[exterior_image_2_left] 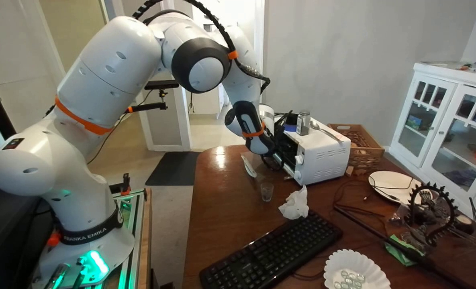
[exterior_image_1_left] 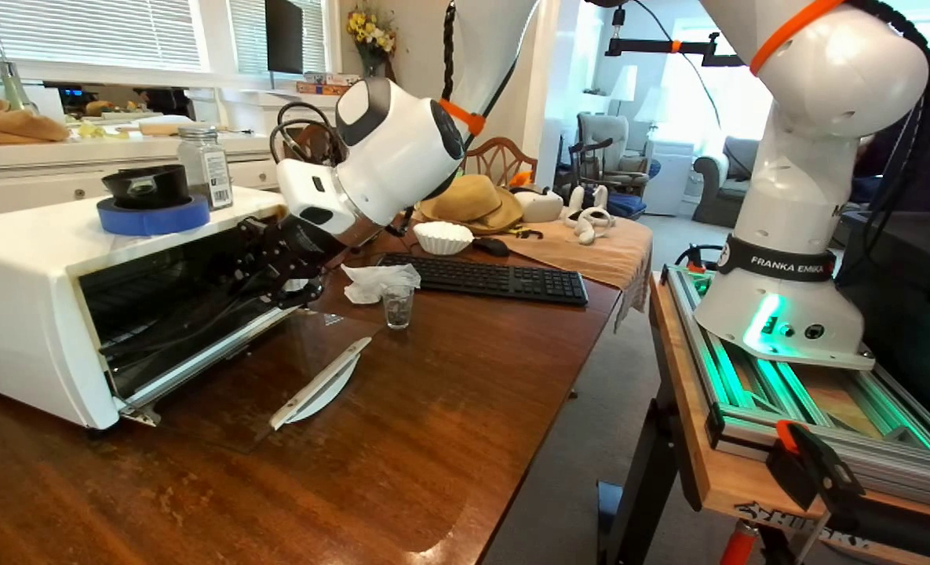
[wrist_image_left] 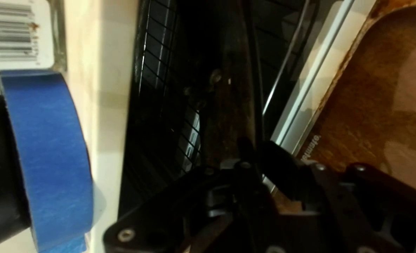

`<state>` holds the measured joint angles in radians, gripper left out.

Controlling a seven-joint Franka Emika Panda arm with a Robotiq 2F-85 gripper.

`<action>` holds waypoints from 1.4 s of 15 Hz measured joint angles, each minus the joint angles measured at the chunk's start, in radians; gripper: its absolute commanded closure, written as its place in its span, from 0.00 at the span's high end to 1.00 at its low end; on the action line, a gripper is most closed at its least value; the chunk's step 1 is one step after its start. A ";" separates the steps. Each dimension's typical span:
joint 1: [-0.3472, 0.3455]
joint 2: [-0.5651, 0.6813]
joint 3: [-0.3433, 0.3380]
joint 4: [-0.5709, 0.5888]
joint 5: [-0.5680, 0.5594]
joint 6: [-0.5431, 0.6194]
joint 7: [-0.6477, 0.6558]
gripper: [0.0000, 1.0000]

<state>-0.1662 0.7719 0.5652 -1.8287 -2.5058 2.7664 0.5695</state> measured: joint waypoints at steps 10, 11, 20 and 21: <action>0.005 0.011 0.014 0.034 0.000 -0.041 -0.002 0.29; 0.005 0.011 0.018 0.039 0.000 -0.041 -0.002 0.29; -0.010 0.031 0.010 0.049 0.004 0.030 -0.002 0.00; -0.013 0.036 0.006 0.049 0.007 0.050 -0.002 0.01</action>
<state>-0.1788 0.8077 0.5710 -1.7797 -2.4986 2.8164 0.5678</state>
